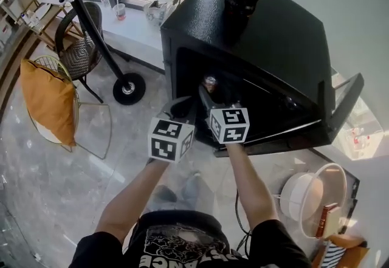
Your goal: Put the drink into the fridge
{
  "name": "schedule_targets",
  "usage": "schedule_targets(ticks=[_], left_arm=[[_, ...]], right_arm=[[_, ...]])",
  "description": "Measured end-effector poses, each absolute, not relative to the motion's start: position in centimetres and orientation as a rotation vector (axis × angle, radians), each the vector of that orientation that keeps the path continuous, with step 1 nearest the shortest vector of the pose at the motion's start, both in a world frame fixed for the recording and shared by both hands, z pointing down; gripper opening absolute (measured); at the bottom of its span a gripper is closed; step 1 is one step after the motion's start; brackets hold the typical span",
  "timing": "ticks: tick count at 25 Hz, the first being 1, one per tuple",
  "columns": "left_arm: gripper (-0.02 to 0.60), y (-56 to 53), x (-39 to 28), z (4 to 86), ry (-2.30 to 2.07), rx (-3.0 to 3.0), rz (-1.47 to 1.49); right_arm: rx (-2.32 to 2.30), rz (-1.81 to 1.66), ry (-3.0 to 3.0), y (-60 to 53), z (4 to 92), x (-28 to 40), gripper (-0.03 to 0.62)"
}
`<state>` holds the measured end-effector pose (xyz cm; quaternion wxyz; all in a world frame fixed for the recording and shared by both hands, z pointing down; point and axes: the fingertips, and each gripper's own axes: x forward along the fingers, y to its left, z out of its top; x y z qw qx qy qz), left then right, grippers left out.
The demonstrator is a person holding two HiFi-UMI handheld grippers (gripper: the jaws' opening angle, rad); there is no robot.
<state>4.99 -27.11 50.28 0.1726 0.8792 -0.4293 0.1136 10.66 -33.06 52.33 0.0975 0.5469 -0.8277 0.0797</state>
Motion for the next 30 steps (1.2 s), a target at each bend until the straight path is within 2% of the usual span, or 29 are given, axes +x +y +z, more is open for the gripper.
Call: schedule_targets(ticks=[13,22,30], left_arm=[[0.005,-24.0,2.6,38.5,-1.219,2.531,0.328],[0.005,-20.2,2.3,33.9,-1.175,2.593,0.325],[0.005,-18.1,2.7,32.0,-1.132,2.646,0.331]], right_arm=[[1.601,0.271,-2.491,-24.3,38.0,7.5,0.171],[1.561,0.312,-2.497,-18.8,33.3,6.2,0.132],[1.572,0.325,-2.517,-16.6,30.7,6.2,0.130]])
